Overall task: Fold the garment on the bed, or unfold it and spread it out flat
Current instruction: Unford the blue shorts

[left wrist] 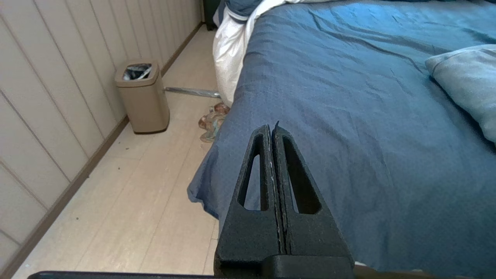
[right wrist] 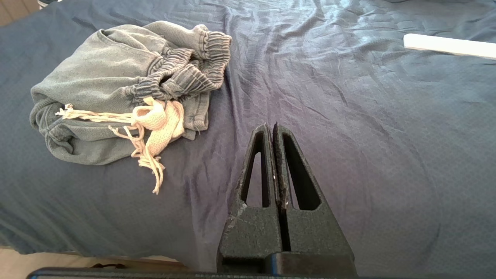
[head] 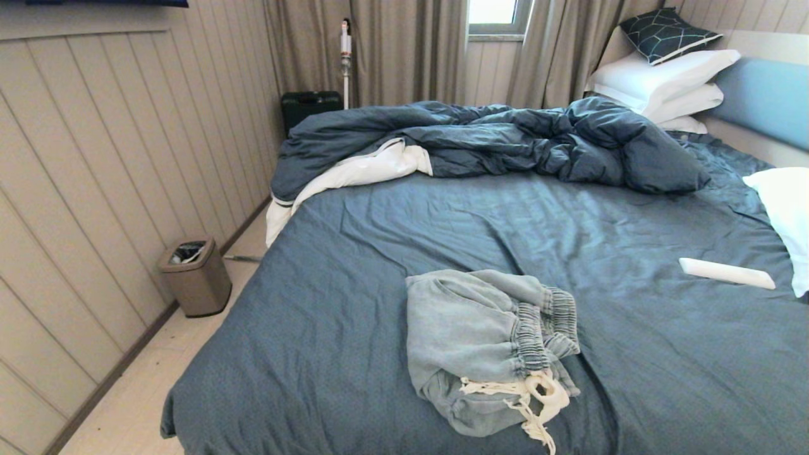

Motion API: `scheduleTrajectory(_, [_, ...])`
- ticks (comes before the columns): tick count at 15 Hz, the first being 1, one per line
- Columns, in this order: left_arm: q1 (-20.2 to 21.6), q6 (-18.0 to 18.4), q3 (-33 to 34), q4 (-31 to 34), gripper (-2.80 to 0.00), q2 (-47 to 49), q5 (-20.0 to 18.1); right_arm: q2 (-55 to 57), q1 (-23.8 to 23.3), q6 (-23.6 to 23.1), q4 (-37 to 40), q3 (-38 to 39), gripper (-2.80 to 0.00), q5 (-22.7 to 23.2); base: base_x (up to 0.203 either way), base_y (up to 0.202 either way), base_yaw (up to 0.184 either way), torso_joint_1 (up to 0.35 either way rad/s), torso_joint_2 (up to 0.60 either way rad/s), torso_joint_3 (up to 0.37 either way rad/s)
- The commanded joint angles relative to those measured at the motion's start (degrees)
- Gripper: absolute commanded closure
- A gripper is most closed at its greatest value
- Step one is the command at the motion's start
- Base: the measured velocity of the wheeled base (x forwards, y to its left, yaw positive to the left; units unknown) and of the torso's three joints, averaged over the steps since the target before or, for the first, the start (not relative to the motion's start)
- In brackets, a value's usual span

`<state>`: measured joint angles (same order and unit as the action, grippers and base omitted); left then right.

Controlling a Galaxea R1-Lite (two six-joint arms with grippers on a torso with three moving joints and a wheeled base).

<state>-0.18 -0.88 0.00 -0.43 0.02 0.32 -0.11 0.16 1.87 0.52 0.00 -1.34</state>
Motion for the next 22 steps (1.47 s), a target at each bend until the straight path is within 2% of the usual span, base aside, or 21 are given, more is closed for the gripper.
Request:
scheduleTrajectory(1, [0.0,0.0,0.0,0.0,0.0,0.2,0.0,0.1,0.0,0.0,0.0,0.0,0.0,0.1,0.0,0.0,0.0,0.0,0.0,0.0])
scheduleTrajectory(19, [0.0,0.8,-0.7,0.7,0.0,0.1,0.3,0.1,0.1,0.0,0.0,0.0,0.0,0.0,0.0,0.0,0.0,0.0,0.0,0.0])
scheduleTrajectory(20, [0.1,1.2,-3.1,1.7,0.0,1.3,0.0,0.1,0.1,0.0,0.0,0.0,0.0,0.0,0.0,0.0,0.0,0.0,0.0,0.0])
scheduleTrajectory(22, [0.0,0.8,-12.9,4.8,0.0,8.5,-1.2,0.1,0.1,0.0,0.0,0.0,0.0,0.1,0.0,0.0,0.0,0.0,0.0,0.0])
